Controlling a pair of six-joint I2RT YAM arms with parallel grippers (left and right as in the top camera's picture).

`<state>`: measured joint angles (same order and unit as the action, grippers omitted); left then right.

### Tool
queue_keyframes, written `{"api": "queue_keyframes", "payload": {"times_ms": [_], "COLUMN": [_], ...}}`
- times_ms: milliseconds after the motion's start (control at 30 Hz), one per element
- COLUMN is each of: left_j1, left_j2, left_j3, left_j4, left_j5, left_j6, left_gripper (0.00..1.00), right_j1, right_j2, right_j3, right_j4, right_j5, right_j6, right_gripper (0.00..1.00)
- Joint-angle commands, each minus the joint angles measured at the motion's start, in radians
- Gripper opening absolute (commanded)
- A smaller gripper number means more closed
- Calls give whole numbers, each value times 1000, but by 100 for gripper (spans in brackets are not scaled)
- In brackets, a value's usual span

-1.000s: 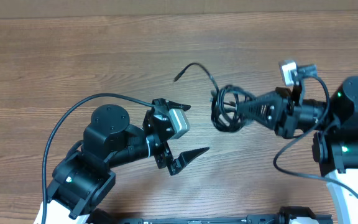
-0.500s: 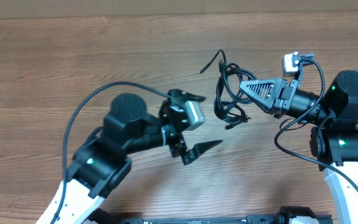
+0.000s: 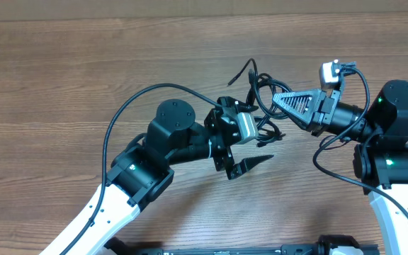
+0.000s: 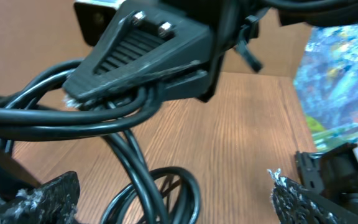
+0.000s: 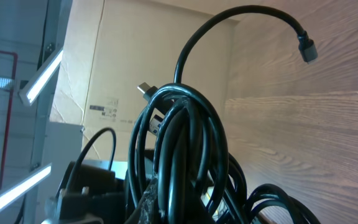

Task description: Untangle cables

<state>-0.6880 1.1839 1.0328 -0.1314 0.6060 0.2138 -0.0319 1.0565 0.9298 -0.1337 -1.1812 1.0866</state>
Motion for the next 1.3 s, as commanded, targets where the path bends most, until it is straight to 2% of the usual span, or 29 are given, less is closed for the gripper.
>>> {"api": "queue_keyframes", "payload": {"times_ms": [0, 167, 267, 667, 867, 933, 1000, 1167, 1200, 1267], "left_j1": [-7, -7, -10, -58, -58, -58, -58, -58, -58, -58], "left_j2": [6, 10, 25, 98, 101, 101, 101, 101, 101, 100], "left_j3": [13, 13, 13, 13, 13, 13, 13, 13, 13, 13], "left_j4": [20, 54, 54, 90, 108, 117, 130, 151, 158, 167], "left_j5": [-56, -55, -54, -33, -33, -33, -33, -32, -28, 0], "left_j6": [10, -14, -39, -42, -43, -47, -71, -122, -137, -157], "left_gripper": [98, 99, 94, 82, 48, 29, 4, 4, 4, 4], "right_j1": [-2, -2, -1, -1, -1, -1, -1, -1, -1, -3], "right_j2": [-12, -12, -12, -12, -12, -12, -12, -12, -12, -12], "right_j3": [19, 19, 19, 19, 19, 19, 19, 19, 19, 19], "right_j4": [8, 8, 8, 16, 16, 16, 16, 16, 16, 16], "right_j5": [-51, -55, -55, -71, -71, -71, -77, -78, -77, -77], "right_j6": [-41, -44, -44, -44, -45, -45, -45, -62, -80, -117], "right_gripper": [4, 4, 4, 4, 4, 4, 4, 4, 7, 29]}}
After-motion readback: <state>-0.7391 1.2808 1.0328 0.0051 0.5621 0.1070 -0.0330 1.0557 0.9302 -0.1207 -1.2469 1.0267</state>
